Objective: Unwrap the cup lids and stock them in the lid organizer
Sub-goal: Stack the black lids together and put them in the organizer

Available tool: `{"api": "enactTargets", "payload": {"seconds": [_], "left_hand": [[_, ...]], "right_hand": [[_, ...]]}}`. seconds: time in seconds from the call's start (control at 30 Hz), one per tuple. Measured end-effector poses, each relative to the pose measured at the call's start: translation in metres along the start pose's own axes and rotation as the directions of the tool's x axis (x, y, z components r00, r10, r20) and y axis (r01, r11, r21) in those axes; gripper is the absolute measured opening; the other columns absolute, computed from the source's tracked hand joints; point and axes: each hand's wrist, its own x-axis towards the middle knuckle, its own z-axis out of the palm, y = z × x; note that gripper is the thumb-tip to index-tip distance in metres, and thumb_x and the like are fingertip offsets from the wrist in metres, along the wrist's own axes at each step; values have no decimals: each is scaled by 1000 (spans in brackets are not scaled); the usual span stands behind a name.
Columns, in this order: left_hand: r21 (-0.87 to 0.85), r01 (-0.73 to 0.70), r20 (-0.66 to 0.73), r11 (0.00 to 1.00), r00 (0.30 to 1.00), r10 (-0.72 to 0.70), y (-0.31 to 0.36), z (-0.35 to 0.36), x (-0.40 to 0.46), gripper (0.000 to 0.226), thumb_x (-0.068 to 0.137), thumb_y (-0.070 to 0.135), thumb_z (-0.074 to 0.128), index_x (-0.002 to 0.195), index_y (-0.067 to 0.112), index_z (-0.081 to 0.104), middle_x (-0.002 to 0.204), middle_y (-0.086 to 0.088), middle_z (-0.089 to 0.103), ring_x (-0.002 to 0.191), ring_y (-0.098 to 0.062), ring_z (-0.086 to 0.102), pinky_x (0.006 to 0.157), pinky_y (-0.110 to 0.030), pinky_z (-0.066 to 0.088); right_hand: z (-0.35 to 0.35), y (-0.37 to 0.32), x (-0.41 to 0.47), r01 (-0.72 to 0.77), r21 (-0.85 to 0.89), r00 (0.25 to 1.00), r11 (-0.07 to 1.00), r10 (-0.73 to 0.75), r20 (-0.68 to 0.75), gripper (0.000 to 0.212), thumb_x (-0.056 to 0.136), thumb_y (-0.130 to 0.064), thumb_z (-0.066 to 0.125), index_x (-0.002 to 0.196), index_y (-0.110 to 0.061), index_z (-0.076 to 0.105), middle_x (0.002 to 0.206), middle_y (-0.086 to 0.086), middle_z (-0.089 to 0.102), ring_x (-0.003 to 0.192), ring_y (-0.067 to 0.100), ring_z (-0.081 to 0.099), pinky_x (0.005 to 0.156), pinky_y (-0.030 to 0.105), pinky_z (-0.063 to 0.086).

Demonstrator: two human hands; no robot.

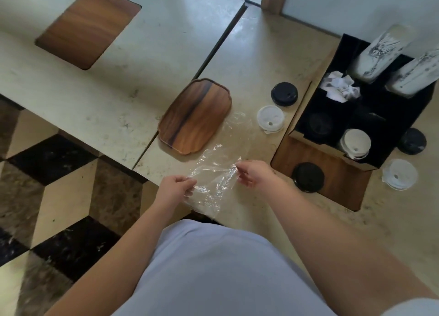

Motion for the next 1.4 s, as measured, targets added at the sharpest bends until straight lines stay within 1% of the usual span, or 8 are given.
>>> {"api": "enactTargets", "payload": {"seconds": [0.3, 0.43, 0.53, 0.73, 0.9, 1.1, 1.23, 1.4], "left_hand": [[313, -75, -260, 947, 952, 161, 20, 6, -9, 56, 86, 37, 76, 130, 12, 54, 122, -8, 59, 112, -27, 57, 99, -46, 49], [660, -471, -158, 585, 674, 722, 50, 30, -35, 41, 88, 22, 73, 124, 9, 58, 121, -10, 57, 116, -29, 49, 99, -39, 39], [586, -701, 83, 405, 550, 831, 72, 71, -53, 26, 89, 13, 71, 113, 8, 65, 110, -7, 61, 103, -24, 55, 91, -34, 48], [662, -640, 476, 390, 761, 441, 77, 179, -58, 57, 96, 30, 61, 147, 15, 41, 134, -7, 57, 112, -25, 62, 90, -42, 55], [496, -243, 332, 834, 940, 77, 77, 236, -43, 61, 96, 21, 64, 151, 13, 41, 139, -10, 55, 103, -26, 66, 83, -44, 63], [330, -106, 224, 938, 974, 31, 82, 277, -43, 55, 98, 20, 58, 151, 13, 45, 139, -11, 59, 100, -28, 68, 76, -41, 64], [369, -117, 181, 922, 982, 53, 83, 293, -47, 51, 100, 19, 53, 150, 11, 46, 142, -8, 55, 87, -19, 63, 63, -29, 59], [372, -101, 98, 923, 993, 70, 85, 307, -59, 47, 95, 25, 57, 139, 9, 56, 102, 3, 63, 85, -16, 64, 86, -43, 62]], "right_hand": [[-6, 8, -1, 44, 38, 999, 998, -43, -29, 20, 94, -14, 71, 107, -4, 59, 95, 12, 61, 71, 20, 63, 55, 31, 55], [-63, 27, -17, 128, -27, 980, 991, -131, -151, 19, 95, -19, 69, 110, -9, 63, 99, 9, 68, 80, 19, 67, 62, 31, 54], [-115, 36, -32, 239, -213, 915, 948, -293, -277, 15, 93, -19, 69, 108, -14, 68, 90, 3, 71, 76, 15, 67, 63, 28, 57], [-182, 33, -36, 292, -448, 731, 845, -500, -465, 18, 90, -16, 68, 107, -20, 63, 107, -5, 64, 96, 13, 58, 65, 15, 38], [-209, 38, -21, 202, -421, 830, 884, -382, -405, 45, 98, -20, 55, 142, -15, 52, 142, 5, 55, 126, 23, 54, 91, 28, 38], [-213, 39, -9, 206, -351, 879, 913, -331, -344, 54, 98, -18, 49, 151, -11, 43, 151, 11, 49, 132, 29, 51, 90, 28, 38], [-213, 41, -3, 210, -345, 872, 915, -335, -356, 49, 97, -19, 46, 146, -14, 50, 147, 14, 44, 87, 16, 53, 62, 20, 38], [-214, 48, -7, 279, -345, 846, 896, -399, -354, 40, 97, -23, 51, 135, -18, 62, 133, 10, 51, 88, 13, 51, 74, 21, 39]]}}
